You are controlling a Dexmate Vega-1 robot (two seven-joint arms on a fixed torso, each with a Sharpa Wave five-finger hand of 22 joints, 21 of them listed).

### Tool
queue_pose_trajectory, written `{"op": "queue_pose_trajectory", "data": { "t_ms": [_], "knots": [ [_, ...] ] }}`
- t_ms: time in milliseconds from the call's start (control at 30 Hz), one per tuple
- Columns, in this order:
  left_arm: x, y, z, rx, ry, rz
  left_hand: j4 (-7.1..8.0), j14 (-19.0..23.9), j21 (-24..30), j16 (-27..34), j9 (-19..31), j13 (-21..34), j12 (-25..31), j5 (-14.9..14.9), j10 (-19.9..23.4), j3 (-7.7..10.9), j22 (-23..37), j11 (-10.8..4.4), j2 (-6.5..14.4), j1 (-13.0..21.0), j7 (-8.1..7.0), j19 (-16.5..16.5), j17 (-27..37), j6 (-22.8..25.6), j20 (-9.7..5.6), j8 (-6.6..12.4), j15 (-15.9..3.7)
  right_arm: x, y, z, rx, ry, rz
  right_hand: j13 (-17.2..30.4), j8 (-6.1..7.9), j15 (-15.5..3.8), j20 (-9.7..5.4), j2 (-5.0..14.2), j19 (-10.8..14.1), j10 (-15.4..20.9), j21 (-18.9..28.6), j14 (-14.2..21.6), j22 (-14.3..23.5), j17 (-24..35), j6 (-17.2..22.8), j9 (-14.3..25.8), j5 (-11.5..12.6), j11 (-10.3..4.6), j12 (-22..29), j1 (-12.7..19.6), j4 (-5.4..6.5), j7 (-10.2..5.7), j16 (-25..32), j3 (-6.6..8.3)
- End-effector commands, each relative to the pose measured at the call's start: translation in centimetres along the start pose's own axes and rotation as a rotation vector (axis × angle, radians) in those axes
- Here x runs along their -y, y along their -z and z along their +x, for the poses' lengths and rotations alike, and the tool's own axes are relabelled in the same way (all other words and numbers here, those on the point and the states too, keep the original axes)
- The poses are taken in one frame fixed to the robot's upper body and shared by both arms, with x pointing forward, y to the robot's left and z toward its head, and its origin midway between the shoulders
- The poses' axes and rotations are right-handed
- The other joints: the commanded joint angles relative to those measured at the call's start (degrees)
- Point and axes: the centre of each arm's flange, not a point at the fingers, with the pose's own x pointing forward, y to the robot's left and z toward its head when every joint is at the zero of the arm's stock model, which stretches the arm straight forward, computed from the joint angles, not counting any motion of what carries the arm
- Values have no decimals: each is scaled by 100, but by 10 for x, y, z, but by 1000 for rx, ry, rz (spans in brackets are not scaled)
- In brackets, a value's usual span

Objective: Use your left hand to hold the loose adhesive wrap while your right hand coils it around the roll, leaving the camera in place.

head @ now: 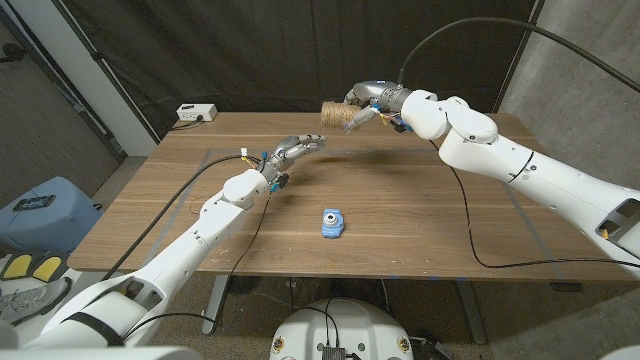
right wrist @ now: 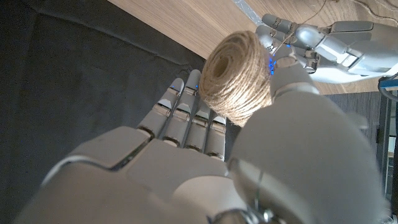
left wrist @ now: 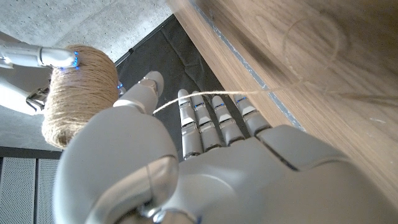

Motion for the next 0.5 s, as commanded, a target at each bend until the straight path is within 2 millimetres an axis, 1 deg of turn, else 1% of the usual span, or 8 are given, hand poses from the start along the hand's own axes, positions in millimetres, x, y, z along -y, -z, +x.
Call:
{"op": "queue_pose_trajectory", "data": {
  "t_ms": [33, 233, 500],
  "knots": [
    [13, 3, 5, -11, 30, 7, -1, 128, 43, 39, 24, 36, 65, 10, 192, -47, 36, -4, 28, 111, -2, 93, 26, 180, -2, 38, -11, 0, 1, 3, 9, 3, 16, 5, 19, -812, 8, 469, 30, 645, 21, 60, 17, 22, 446, 5, 7, -604, 34, 270, 14, -378, 24, -19],
    [21, 2, 8, -10, 41, 15, -1, 267, 44, 66, 25, 59, 107, 21, 359, -87, 40, -27, 82, 206, 2, 118, 28, 326, -20, 49, -42, -1, 4, 2, 2, 5, 27, -6, 31, -825, 6, 479, 34, 703, 21, 98, 17, 29, 497, 6, 5, -622, 47, 272, 14, -379, 35, -31],
    [33, 1, 11, -9, 72, 26, -2, 335, 52, 76, 27, 74, 106, 29, 395, -112, 43, -27, 114, 263, 2, 150, 29, 380, -52, 42, -46, -1, 6, 1, -2, 6, 33, -16, 38, -823, 0, 493, 44, 714, 23, 118, 17, 45, 536, 7, 1, -639, 44, 286, 8, -398, 50, -44]
  ]
}}
